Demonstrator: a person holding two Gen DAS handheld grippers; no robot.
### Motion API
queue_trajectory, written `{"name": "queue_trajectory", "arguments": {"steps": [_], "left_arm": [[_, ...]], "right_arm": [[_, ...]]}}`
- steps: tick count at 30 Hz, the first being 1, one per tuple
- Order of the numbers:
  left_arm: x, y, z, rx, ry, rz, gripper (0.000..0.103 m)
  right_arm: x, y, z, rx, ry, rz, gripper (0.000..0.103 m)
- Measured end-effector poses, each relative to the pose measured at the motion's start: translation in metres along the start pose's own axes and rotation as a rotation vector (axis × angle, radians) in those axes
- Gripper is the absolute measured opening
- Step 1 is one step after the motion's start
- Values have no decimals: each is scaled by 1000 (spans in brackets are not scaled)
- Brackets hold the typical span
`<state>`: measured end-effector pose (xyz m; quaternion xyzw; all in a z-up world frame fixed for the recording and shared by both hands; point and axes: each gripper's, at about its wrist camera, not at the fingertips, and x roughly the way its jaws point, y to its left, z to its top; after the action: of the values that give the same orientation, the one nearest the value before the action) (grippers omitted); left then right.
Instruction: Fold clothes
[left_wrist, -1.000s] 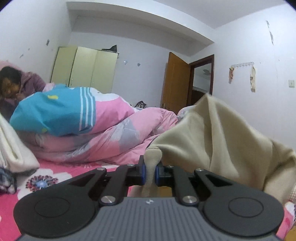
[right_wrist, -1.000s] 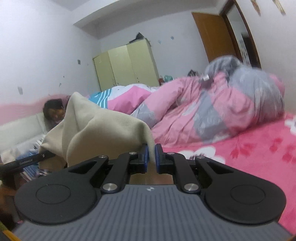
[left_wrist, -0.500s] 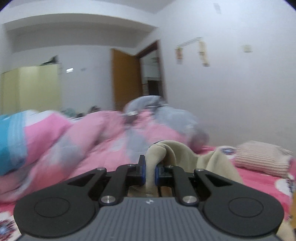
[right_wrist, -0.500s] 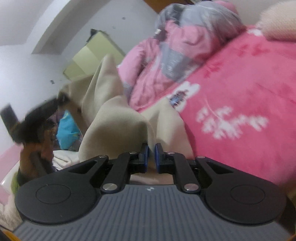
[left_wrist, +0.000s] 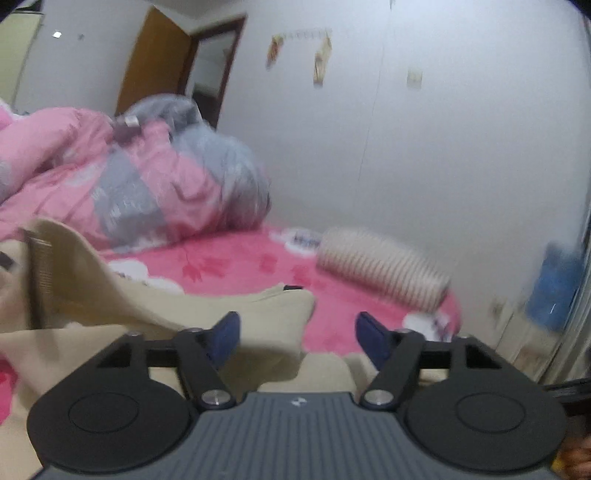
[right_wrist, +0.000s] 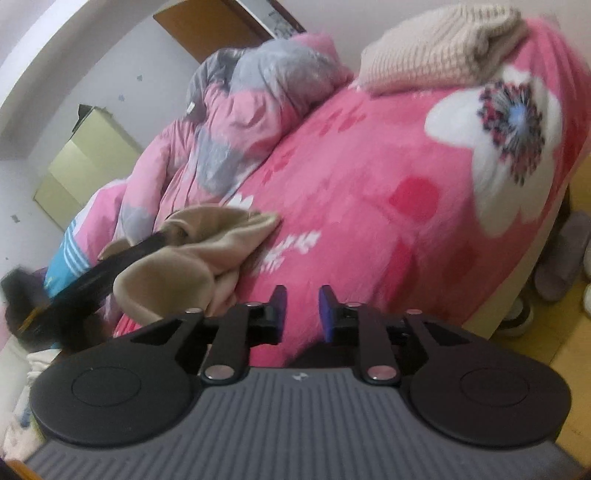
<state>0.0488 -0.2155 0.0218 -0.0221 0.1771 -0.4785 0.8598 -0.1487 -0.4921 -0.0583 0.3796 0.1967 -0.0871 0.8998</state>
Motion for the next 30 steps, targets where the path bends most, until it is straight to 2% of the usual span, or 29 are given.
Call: {"name": "queue_trajectory", "arguments": {"steps": [2, 4, 5, 6, 7, 10, 12, 14, 17, 21, 26, 28, 30], "left_arm": [[-24, 10, 4, -14, -26, 17, 86], [-48, 20, 8, -28, -51, 33, 88], [-60, 26, 9, -34, -62, 45, 90], [-69, 33, 7, -36, -58, 78, 92], [-77, 40, 6, -40, -51, 116, 92], [-80, 74, 2, -125, -4, 200, 92], [-82, 97, -1, -182, 27, 255, 92], [-84, 120, -3, -238, 59, 309, 95], [-72, 144, -12, -277, 128, 327, 95], [-57, 151, -25, -293, 164, 320, 96], [-37, 160, -42, -312, 210, 310, 97], [-30, 163, -48, -320, 228, 307, 97], [-22, 167, -55, -327, 245, 303, 89]], "right_arm": [[5, 5, 5, -19, -11, 9, 28], [12, 12, 9, -44, -13, 34, 33], [17, 17, 11, -59, -11, 53, 39], [22, 25, 13, -81, -4, 75, 44], [27, 36, 13, -106, 4, 96, 54], [43, 66, 12, -182, 30, 151, 70], [53, 81, 12, -218, 43, 157, 79], [63, 92, 12, -257, 52, 154, 82], [74, 102, 16, -285, 57, 140, 87], [77, 102, 22, -308, 51, 117, 91], [82, 83, 32, -234, 57, 80, 98], [87, 74, 39, -176, 70, 102, 99], [92, 63, 49, -113, 79, 149, 99]]}}
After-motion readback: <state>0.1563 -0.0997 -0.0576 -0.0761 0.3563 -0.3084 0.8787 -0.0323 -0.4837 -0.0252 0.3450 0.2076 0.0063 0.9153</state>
